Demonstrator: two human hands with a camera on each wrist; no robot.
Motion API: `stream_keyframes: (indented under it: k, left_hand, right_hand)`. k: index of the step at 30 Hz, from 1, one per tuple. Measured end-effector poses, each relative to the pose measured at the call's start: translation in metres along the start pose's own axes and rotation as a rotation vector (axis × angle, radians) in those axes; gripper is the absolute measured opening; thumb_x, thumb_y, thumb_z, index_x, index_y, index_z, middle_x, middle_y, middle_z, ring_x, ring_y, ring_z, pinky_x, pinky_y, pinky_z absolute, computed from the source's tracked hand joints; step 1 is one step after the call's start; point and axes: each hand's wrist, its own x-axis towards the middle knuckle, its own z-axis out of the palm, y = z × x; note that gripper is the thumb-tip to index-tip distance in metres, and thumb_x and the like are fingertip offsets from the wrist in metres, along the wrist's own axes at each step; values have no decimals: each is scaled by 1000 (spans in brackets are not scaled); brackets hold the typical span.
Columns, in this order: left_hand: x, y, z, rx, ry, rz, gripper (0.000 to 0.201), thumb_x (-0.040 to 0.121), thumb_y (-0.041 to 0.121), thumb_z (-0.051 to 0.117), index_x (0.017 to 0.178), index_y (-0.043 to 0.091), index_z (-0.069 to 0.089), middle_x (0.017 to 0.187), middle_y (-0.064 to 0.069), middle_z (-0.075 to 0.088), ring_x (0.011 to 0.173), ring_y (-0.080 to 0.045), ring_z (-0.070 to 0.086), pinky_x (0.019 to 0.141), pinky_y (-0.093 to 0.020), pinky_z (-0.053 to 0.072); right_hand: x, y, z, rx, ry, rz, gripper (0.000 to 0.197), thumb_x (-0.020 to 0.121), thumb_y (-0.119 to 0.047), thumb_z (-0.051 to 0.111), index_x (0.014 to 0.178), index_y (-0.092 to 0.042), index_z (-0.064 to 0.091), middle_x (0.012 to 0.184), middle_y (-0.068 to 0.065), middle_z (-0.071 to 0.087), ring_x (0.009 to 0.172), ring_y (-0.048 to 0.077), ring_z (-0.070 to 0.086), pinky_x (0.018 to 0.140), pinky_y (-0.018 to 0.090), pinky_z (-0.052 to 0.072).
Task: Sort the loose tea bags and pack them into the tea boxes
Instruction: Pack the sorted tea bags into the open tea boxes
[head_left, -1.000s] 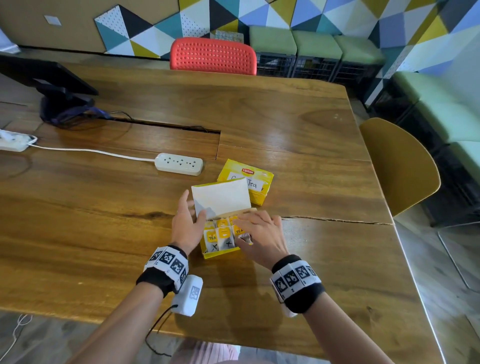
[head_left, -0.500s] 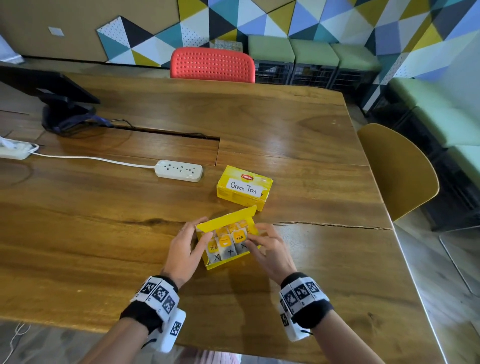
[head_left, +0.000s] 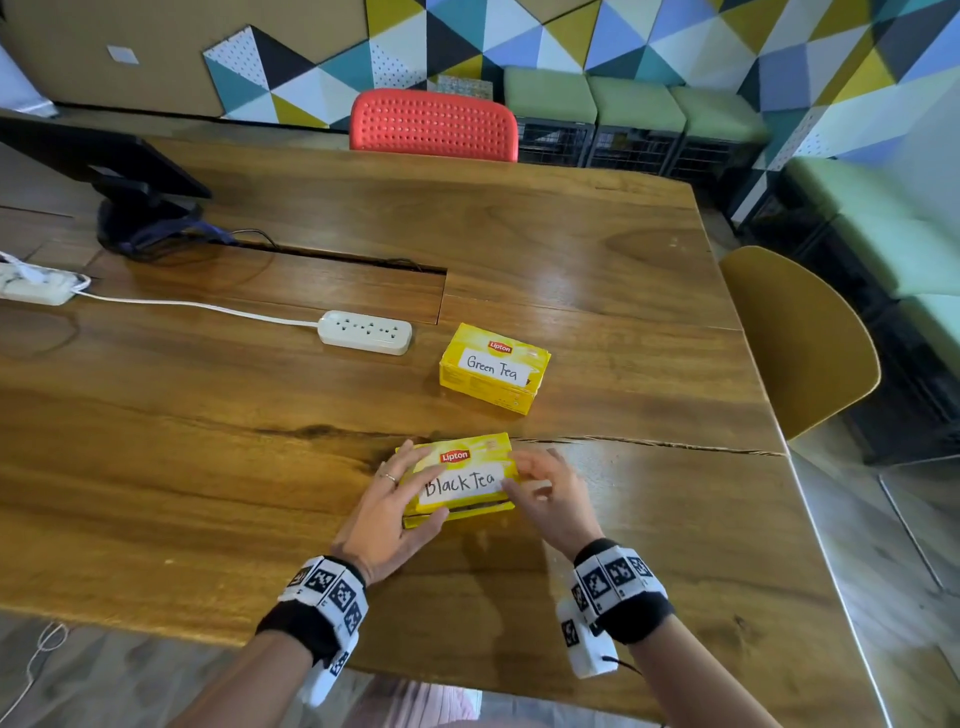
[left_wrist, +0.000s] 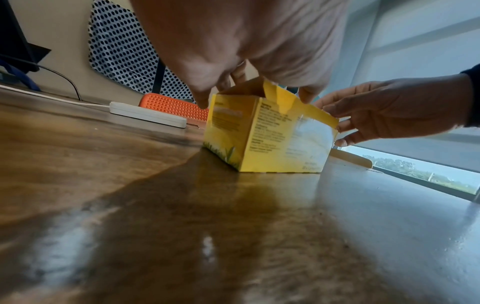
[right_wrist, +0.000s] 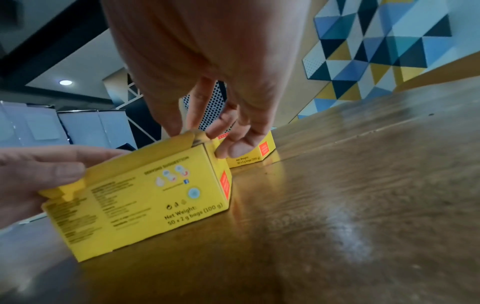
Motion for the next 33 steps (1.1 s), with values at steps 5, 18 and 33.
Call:
stream_keyframes:
  k: [5,18,33]
  left_hand:
    - [1,-5,0,110,-10,136,41,96,50,43,132,34,56,154,9,30,148,-17,9,114,-52,29]
    - [10,-4,11,348,80,443,30,92,39,55,120,36,64,130,9,60,124,-19,49,100,-40,39]
    - [13,1,16,242,147,244,33,93,45,51,107,24,72,127,5,58,121,-17,50,100,-40,43]
  right_hand:
    - [1,12,5,-136,-9,-119,14,81,-21,76,95,-19,76,99,-6,56,83,2,56,70,5,40]
    - [-11,23,23,-619,1,-565,34,75,-39,65,108,-37,60,135,-5,56,127,23,49,84,41,49]
    - [-6,21,30,-536,59,-514,22,82,-49,58,92,-29,62,117,-15,59,107,11,52,74,38,52]
